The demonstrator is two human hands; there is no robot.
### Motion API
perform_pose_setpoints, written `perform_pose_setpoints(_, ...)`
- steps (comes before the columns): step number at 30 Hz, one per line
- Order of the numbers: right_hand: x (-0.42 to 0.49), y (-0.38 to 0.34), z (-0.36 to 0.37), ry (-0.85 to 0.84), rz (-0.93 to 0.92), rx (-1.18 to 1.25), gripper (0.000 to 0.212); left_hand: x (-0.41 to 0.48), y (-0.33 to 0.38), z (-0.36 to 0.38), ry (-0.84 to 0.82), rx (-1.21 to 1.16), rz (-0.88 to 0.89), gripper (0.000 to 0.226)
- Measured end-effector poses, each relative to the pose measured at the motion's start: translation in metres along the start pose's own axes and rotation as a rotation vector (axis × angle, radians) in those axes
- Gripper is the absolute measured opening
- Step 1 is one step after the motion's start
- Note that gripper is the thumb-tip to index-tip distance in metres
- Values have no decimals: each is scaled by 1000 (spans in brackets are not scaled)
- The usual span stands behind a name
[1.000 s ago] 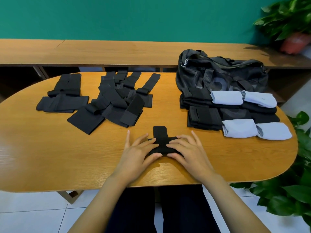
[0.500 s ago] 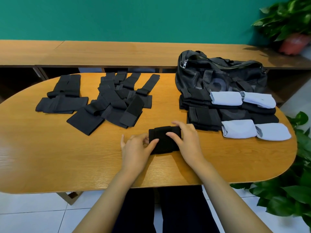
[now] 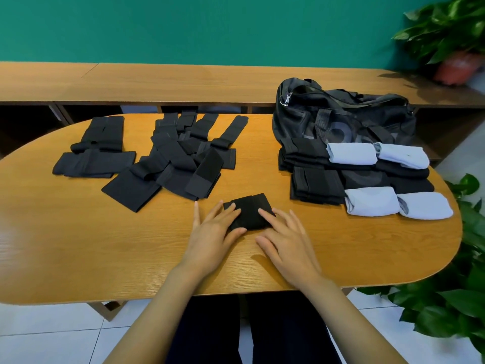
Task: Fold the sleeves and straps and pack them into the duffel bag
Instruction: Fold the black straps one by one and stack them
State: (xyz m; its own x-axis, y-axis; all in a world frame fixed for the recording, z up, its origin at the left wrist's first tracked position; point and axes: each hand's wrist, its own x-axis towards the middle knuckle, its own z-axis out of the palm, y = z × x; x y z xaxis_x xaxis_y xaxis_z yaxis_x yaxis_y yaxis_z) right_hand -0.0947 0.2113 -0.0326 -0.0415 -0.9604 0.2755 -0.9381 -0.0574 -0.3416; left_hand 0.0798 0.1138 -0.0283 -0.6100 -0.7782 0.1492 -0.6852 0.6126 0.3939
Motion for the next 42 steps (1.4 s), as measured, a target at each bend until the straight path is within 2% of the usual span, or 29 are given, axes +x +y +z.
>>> perform_pose_setpoints(5,6,-3,7,-143,-73,-251,71,1,3,7,83,-98,-29,62)
perform_pose_setpoints(9,17,-4,6,-92,-58,-334,72,-1,-3,12,245,-261,-105,70)
perform_pose_setpoints(15,37,31,-32,103,148,-440,66,-1,-5,12,282,-328,-171,70)
perform_pose_setpoints(18,31,62,-44,112,259,-457,66,0,-5,12,266,-323,-168,64)
perform_pose_setpoints(21,26,79,-46,37,297,-482,75,1,-5,13,241,-314,-163,65)
perform_pose_setpoints(26,24,86,-49,-2,315,-383,78,1,-5,14,234,-313,-159,75)
perform_pose_setpoints(31,25,83,-53,2,293,-271,51,1,-5,13,232,-301,-171,78)
perform_pose_setpoints(35,26,73,-46,54,231,-257,57,1,-5,13,248,-320,-167,78)
perform_pose_setpoints(38,27,55,-35,98,144,-208,50,1,-5,11,298,-346,-167,67)
perform_pose_setpoints(42,33,23,-13,7,74,-143,50,0,-4,7,354,-351,-147,52)
